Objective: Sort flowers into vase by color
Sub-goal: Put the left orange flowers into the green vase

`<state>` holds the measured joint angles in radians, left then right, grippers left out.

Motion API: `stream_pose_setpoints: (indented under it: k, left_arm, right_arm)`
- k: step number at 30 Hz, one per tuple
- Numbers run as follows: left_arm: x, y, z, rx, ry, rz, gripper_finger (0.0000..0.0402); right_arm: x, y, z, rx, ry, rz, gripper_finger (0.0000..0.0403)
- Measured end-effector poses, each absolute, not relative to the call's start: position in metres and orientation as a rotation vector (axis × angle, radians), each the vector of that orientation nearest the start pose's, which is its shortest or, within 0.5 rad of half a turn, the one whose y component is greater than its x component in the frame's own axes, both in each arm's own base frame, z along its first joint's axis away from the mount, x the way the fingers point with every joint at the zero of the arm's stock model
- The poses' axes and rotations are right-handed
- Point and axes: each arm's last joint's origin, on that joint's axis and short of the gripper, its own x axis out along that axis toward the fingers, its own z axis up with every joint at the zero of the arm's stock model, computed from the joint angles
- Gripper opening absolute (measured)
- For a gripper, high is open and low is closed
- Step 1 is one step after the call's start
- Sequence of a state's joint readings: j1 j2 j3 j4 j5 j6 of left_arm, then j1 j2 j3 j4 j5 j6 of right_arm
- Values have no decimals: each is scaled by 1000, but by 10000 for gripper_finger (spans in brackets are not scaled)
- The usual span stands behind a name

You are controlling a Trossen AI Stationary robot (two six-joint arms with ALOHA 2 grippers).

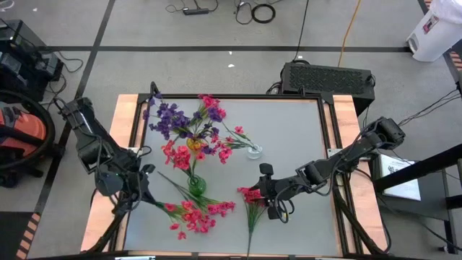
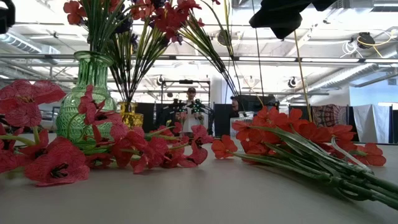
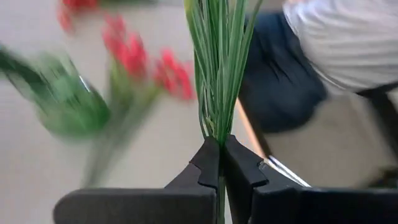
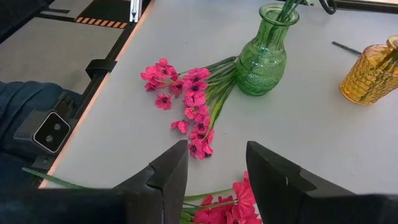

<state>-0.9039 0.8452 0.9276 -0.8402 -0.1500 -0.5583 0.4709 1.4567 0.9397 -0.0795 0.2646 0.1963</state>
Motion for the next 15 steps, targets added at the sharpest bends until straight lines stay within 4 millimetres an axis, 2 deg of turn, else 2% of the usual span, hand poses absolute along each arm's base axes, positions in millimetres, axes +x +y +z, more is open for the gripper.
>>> stream_pose_setpoints:
  k: [5,9,13,15]
  left_arm:
    - [106,-127,323,66,570,-356,11]
    - [111,-131,326,121,409,-118,11]
    - [115,-135,314,140,342,77,11]
    - [117,-138,306,134,312,121,11]
  right_arm:
    - [281,135,243,-24,573,144,155]
    - [281,135,243,-25,574,144,155]
    - [281,135,243,-42,573,149,155]
    - [281,135,243,-53,571,153,155]
